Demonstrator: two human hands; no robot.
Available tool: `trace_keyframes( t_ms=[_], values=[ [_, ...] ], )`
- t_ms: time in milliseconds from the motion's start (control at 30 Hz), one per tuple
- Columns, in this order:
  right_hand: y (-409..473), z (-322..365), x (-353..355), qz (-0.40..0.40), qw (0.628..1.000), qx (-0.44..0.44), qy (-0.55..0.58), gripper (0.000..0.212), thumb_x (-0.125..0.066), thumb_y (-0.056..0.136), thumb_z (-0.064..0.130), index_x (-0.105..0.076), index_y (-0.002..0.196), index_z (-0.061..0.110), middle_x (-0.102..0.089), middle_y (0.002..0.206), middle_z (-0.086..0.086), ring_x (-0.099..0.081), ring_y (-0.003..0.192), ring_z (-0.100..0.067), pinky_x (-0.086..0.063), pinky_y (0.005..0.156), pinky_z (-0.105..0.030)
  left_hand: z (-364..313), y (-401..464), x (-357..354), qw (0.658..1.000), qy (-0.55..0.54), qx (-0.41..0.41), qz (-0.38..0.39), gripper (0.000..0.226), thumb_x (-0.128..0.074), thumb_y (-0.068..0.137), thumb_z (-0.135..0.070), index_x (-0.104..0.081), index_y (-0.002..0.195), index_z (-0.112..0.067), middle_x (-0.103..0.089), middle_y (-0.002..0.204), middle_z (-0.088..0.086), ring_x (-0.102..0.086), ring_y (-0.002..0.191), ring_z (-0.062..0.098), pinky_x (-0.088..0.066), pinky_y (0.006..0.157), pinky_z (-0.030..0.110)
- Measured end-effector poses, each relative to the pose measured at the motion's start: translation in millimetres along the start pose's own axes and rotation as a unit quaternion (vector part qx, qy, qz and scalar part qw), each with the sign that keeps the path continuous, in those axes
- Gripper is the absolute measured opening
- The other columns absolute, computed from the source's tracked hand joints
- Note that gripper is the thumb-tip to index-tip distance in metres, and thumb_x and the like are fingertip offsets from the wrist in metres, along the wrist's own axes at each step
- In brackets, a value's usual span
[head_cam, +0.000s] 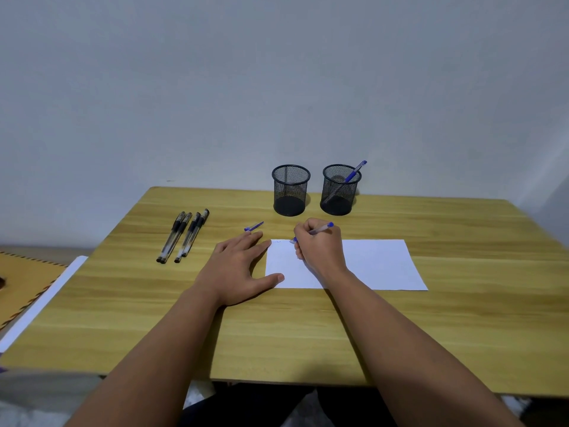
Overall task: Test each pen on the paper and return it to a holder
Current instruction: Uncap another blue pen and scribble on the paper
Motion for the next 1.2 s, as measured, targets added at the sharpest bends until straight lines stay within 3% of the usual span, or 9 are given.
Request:
trace_keyframes(
  t_ms=[267, 533, 700, 800, 900, 1000, 1200],
  values=[
    [-2.0, 5.6, 3.4, -0.014, 1.0, 0.017, -0.013, 0.039, -0.061, 0.097, 0.017, -0.045, 0.076, -0.012, -0.047, 0.074, -0.037, -0.055, 0.054, -0.024, -0.047, 0.054, -0.037, 0.7, 0.9, -0.9, 1.0, -0.007, 0.002, -0.002, 0.091, -0.039, 0.077, -0.09, -0.037, 0.154, -0.04, -0.027, 0.165, -0.013, -0.017, 0.154, 0.007, -0.016, 0.123, 0.037],
    [-2.7, 6.9, 3.9, -0.02, 0.999, 0.023, -0.025, 0.039, -0.061, 0.098, 0.019, -0.047, 0.075, -0.01, -0.048, 0.072, -0.035, -0.056, 0.053, -0.022, -0.05, 0.054, -0.039, 2.7, 1.5, -2.7, 1.0, -0.001, 0.0, -0.005, 0.093, -0.036, 0.077, -0.092, -0.036, 0.154, -0.041, -0.027, 0.165, -0.014, -0.017, 0.153, 0.007, -0.017, 0.122, 0.037],
    [-2.6, 6.3, 4.3, -0.019, 1.0, 0.013, -0.021, 0.038, -0.059, 0.095, 0.02, -0.042, 0.071, -0.003, -0.044, 0.062, -0.016, -0.054, 0.052, -0.023, -0.051, 0.054, -0.039, 2.6, 2.0, -3.5, 1.0, 0.0, -0.001, -0.005, 0.093, -0.036, 0.077, -0.092, -0.035, 0.154, -0.04, -0.026, 0.165, -0.014, -0.017, 0.153, 0.007, -0.017, 0.122, 0.038],
    [-4.3, 7.6, 4.9, -0.023, 0.999, 0.01, -0.028, 0.038, -0.059, 0.097, 0.02, -0.043, 0.071, -0.003, -0.044, 0.06, -0.018, -0.052, 0.052, -0.026, -0.051, 0.053, -0.035, 2.7, 2.6, -3.0, 1.0, 0.001, -0.001, -0.003, 0.093, -0.035, 0.077, -0.092, -0.035, 0.155, -0.04, -0.025, 0.166, -0.014, -0.016, 0.153, 0.006, -0.016, 0.122, 0.037],
    [-2.4, 1.6, 13.2, -0.055, 0.997, -0.041, 0.02, 0.036, -0.061, 0.097, 0.018, -0.046, 0.066, 0.004, -0.049, 0.053, -0.008, -0.052, 0.053, -0.026, -0.048, 0.052, -0.033, 0.9, 1.3, -2.6, 1.0, -0.002, -0.002, -0.006, 0.091, -0.037, 0.078, -0.091, -0.036, 0.154, -0.04, -0.026, 0.165, -0.013, -0.017, 0.154, 0.007, -0.016, 0.122, 0.036],
    [-1.6, -0.2, 20.4, -0.074, 0.993, -0.074, 0.062, 0.033, -0.063, 0.099, 0.021, -0.057, 0.074, 0.001, -0.059, 0.055, -0.008, -0.056, 0.053, -0.023, -0.044, 0.051, -0.032, 1.3, 0.5, -2.3, 1.0, -0.001, -0.002, -0.004, 0.092, -0.038, 0.078, -0.091, -0.036, 0.154, -0.039, -0.026, 0.166, -0.013, -0.017, 0.154, 0.008, -0.015, 0.122, 0.036],
    [-3.1, 13.8, 34.1, -0.056, 0.981, -0.097, 0.159, 0.036, -0.077, 0.098, 0.045, -0.062, 0.083, 0.016, -0.054, 0.059, -0.006, -0.045, 0.047, -0.012, -0.035, 0.046, -0.026, 3.1, 0.3, -2.9, 1.0, 0.0, -0.002, -0.001, 0.096, -0.032, 0.076, -0.095, -0.033, 0.155, -0.041, -0.023, 0.166, -0.015, -0.013, 0.154, 0.005, -0.012, 0.122, 0.033]
  ],
)
Point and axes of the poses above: each hand's wrist, its own y-axis towards the middle knuckle, its own x-axis out of the back of the hand, z = x × y, the point moved 8 cm from there along y, towards the middle knuckle
